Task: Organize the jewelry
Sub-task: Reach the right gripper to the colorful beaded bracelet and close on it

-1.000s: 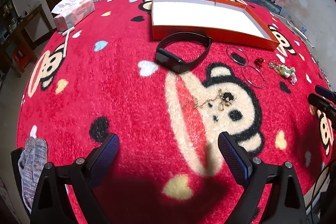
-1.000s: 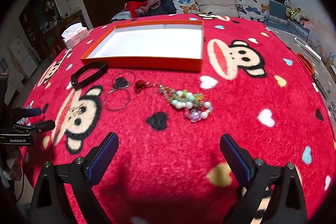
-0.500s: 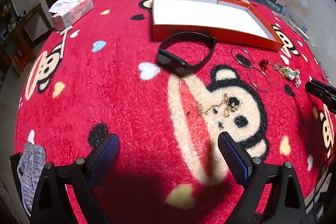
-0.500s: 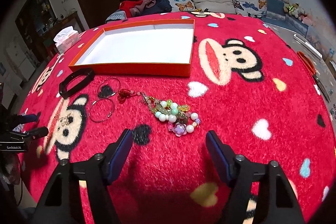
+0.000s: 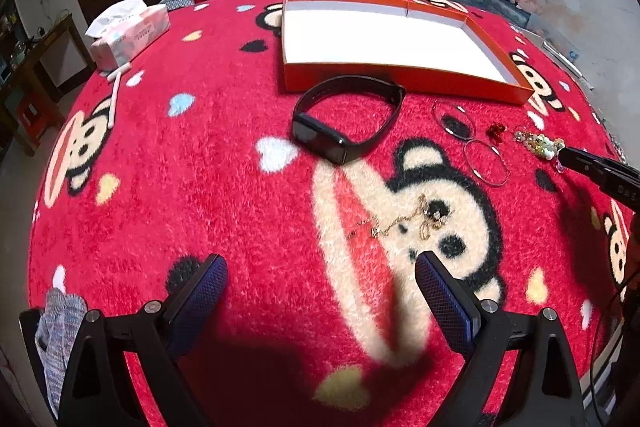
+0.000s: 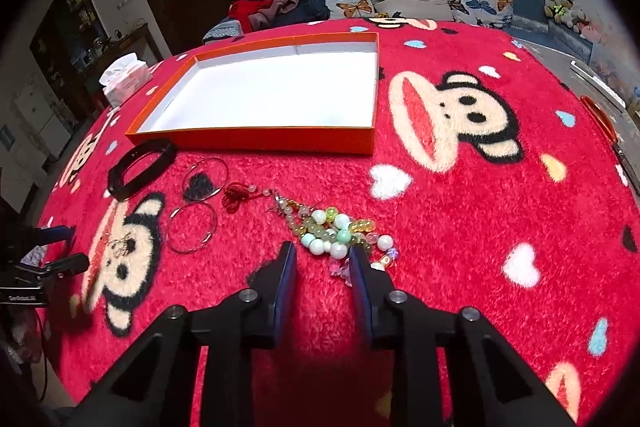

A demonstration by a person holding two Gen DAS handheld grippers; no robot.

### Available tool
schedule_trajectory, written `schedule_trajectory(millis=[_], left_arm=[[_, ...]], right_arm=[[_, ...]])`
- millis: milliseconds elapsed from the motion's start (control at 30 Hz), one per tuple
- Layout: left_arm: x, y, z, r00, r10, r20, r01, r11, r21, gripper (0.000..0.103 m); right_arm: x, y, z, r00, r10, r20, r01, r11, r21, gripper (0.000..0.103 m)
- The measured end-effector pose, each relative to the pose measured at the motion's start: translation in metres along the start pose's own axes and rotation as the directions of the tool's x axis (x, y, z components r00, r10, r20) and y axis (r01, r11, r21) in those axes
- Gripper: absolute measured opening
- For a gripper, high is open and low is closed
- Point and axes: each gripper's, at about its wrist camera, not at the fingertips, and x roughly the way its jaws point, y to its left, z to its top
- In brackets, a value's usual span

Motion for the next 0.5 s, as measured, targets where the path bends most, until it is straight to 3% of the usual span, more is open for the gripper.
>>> schedule_trajectory(millis=[200, 400, 500], left_arm=[[0.002, -0.004, 0.011, 1.0, -0.004, 0.006, 0.004, 1.0, 0.026, 0.101], [0.004, -0.007, 0.023, 1.0, -0.01, 0.023, 0.009, 0.999, 0.052, 0.101], [0.006, -0.006, 0.031, 0.999, -0.016, 0.031, 0.014, 0.998, 0.059, 0.101]], right_arm=[[0.007, -0.002, 0.001, 1.0, -0.008, -0.002, 0.008, 1.0, 0.017, 0.025], [0.01, -0.007, 0.001, 1.0, -0.02, 0.007, 0.02, 0.999, 0.04, 0.012], [0.008, -0.008, 0.0, 1.0, -0.022, 0.013, 0.021, 0.999, 0.044, 0.012]])
